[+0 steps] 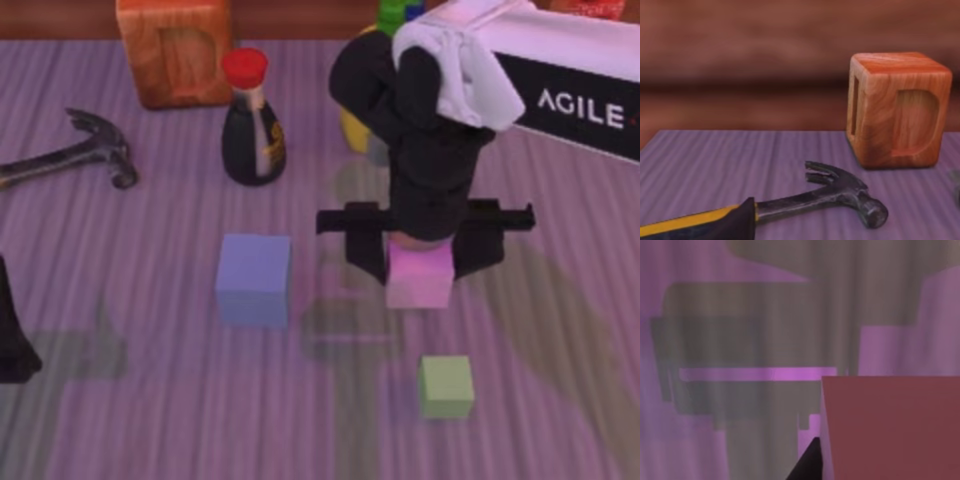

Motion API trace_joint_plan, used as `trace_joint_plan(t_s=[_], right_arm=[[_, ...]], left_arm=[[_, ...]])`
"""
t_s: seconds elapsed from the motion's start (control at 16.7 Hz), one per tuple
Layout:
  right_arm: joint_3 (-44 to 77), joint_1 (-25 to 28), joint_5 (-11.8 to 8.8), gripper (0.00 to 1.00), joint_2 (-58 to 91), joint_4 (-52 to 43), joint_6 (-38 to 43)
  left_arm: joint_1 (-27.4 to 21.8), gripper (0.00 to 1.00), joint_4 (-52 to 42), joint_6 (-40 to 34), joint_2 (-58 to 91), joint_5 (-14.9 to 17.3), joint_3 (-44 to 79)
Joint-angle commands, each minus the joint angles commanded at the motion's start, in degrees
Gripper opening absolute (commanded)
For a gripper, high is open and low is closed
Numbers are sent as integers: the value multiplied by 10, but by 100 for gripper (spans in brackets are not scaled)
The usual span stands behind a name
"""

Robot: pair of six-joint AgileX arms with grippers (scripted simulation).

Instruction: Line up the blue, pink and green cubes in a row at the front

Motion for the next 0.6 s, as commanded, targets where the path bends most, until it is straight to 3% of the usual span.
trace_joint_plan(t_s=[0.24,0.6], right_arm=[[-73,101,2,0,-58,19,95],[-85,113,1,0,-67,24,109]], left_arm=[[0,100,0,0,0,0,0],[0,100,0,0,0,0,0]])
